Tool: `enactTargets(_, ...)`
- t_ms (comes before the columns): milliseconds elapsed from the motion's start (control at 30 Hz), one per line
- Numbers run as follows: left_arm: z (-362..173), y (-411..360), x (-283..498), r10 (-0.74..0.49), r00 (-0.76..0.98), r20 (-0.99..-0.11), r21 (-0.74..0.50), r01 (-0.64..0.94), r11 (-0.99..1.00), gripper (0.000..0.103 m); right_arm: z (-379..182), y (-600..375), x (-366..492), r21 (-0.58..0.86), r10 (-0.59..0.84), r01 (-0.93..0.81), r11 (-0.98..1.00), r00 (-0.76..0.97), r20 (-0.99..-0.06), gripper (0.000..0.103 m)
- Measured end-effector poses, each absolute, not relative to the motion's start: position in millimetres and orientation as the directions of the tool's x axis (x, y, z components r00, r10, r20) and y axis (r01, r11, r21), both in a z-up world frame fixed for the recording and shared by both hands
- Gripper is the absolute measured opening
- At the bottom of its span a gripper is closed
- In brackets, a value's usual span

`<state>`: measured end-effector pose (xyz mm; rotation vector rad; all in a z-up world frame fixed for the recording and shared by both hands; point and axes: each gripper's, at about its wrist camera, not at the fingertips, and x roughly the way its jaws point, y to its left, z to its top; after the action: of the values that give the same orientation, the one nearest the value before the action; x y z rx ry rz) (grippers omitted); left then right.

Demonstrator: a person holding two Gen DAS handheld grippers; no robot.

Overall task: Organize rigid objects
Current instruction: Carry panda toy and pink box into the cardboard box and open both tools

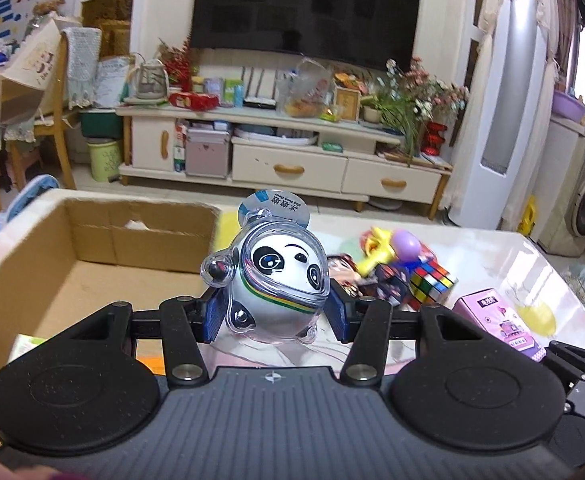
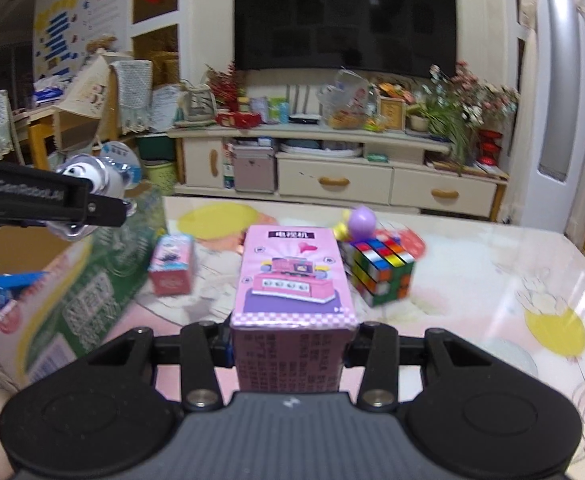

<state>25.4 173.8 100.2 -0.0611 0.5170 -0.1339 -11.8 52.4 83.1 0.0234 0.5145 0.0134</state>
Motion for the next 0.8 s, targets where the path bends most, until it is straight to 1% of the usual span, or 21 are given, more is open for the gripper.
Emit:
enactTargets(300,106.6,198.7,32.2,-0.063,0.876,-0.478,-0.089,0.023,0.996,0.063,105.4,94.5,-0.3,0.019,0.101,-0.104,0.994,0.887,-0.450,0.042)
enactTargets(633,106.7,228.5,39.3,0.046,0.864,-0.502,-0.108,-0.115,0.987,0.063,124.9,145.9,31.0,-0.003,0.206,-0.227,0.974,0.889,-0.410,0.042)
enactTargets(800,105.0,240.3,41.7,0.085,0.848,-0.522,-0.112,-0.168,0.979,0.063,126.7,167.5,45.5,-0.017,0.253,-0.285,0.958,0.877,-0.409,0.042)
